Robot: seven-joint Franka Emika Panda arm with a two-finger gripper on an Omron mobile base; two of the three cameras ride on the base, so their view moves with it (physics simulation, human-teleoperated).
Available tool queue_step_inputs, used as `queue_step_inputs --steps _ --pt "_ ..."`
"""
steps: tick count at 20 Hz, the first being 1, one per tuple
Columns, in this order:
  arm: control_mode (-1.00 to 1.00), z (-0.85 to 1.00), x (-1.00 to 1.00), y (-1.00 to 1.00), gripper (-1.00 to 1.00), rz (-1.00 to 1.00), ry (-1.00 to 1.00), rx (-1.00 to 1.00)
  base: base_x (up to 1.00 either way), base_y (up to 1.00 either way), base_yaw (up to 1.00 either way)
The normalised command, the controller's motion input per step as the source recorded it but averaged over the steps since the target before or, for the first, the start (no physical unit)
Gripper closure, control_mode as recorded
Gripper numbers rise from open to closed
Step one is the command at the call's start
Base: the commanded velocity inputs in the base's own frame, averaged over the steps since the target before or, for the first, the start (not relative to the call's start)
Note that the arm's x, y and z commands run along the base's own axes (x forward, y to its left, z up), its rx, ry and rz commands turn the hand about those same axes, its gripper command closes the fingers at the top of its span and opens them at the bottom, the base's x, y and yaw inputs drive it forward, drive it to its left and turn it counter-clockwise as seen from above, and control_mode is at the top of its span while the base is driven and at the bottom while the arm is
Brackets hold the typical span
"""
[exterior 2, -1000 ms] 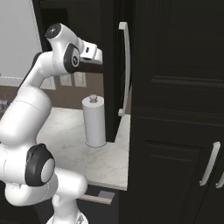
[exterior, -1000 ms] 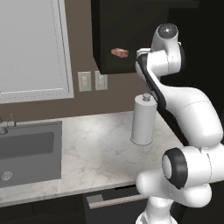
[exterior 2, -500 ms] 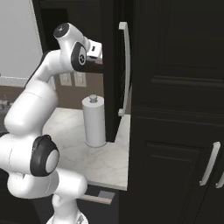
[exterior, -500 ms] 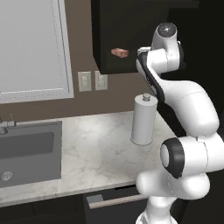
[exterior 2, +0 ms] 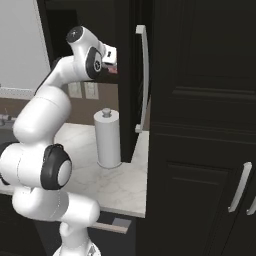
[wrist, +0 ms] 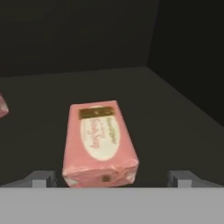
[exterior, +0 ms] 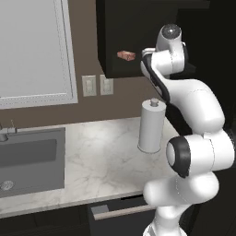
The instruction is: Locate and retrieve the bar soap and bar soap from the cabinet. Place them next to the sink.
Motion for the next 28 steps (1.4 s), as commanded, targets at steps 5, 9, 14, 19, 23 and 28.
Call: queue_step_inputs --steps 5,9,14,19,23,28 --pt "-1.0 0.0 0.29 0.0 -1.0 0.0 0.0 0.0 0.0 0.0 0.0" --pt "-1.0 0.0 0.28 -0.01 -1.0 0.0 0.0 0.0 0.0 0.0 0.0" --pt "-1.0 -0.01 0.17 0.0 -1.0 0.0 0.0 0.0 0.0 0.0 0.0" --pt "-1.0 -0.06 0.04 0.0 -1.0 0.0 0.0 0.0 0.0 0.0 0.0" --pt "-1.0 -0.13 0.0 0.0 -1.0 0.0 0.0 0.0 0.0 0.0 0.0" --pt "-1.0 -0.13 0.0 0.0 -1.0 0.0 0.0 0.01 0.0 0.0 0.0"
